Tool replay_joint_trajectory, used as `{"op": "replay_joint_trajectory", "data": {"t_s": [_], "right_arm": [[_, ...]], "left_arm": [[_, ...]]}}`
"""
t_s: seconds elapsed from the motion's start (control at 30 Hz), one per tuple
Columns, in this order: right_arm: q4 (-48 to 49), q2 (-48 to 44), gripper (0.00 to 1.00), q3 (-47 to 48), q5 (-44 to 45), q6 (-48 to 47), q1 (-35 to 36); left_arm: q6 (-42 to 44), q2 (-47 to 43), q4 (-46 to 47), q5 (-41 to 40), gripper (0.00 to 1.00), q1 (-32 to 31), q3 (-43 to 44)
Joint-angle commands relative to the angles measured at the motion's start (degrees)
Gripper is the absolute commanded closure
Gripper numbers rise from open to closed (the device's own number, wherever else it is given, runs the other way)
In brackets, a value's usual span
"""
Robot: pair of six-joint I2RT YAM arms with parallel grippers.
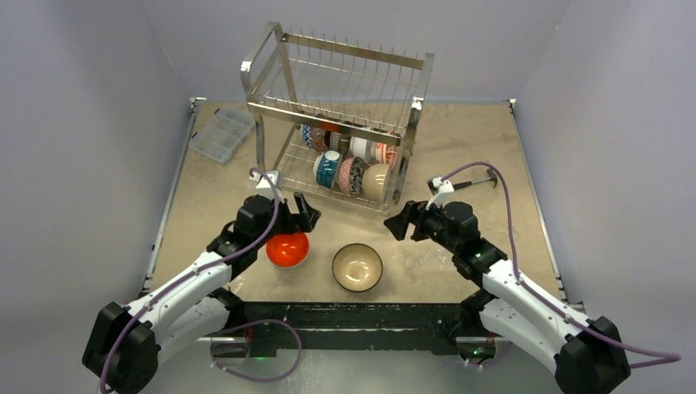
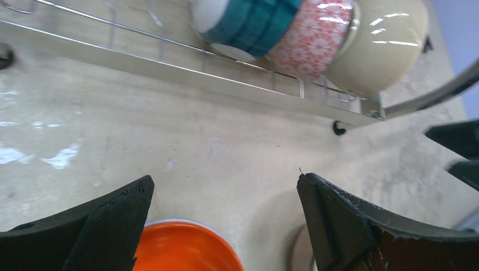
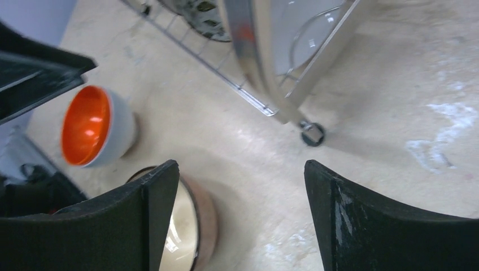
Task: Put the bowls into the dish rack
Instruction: Adjust the dish rack at the center of the board.
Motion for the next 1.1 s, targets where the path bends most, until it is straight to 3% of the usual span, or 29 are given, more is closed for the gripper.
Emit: {"op": "replay_joint_trajectory", "data": {"t_s": [0.0,0.13,0.27,0.5,0.63,0.9,1.07], "right_arm": [[5.3,3.7,0.19,3.0,8.4,-2.0,0.1],[8.5,8.6,0.23,4.8,10.6,-3.8,0.1],[13.8,12.0,0.39,5.8,11.9,-7.0,0.0],[19.5,15.2,0.43,6.0,14.0,-9.2,0.1],[20.5,16.7,0.54,6.2,14.9,-10.2,0.0],[17.8,12.9,1.00,5.2,16.9,-10.5,0.0],[12.6,7.9,1.00,5.2,19.8,-10.6,0.0]], "left_arm": [[-4.8,-0.4,6.1,11.2,0.01,-0.2,-0.8],[-6.9,-1.6,8.2,15.1,0.02,-0.2,-2.0],[-9.7,-4.2,9.4,15.3,0.02,-0.2,-4.3],[-15.0,-7.5,13.0,16.4,0.02,-0.2,-9.4],[-16.3,-8.0,13.1,16.7,0.03,-0.2,-10.6],[-18.2,-7.6,12.6,17.5,0.04,-0.2,-10.6],[-18.4,-7.5,13.4,17.3,0.04,-0.2,-10.6]]}}
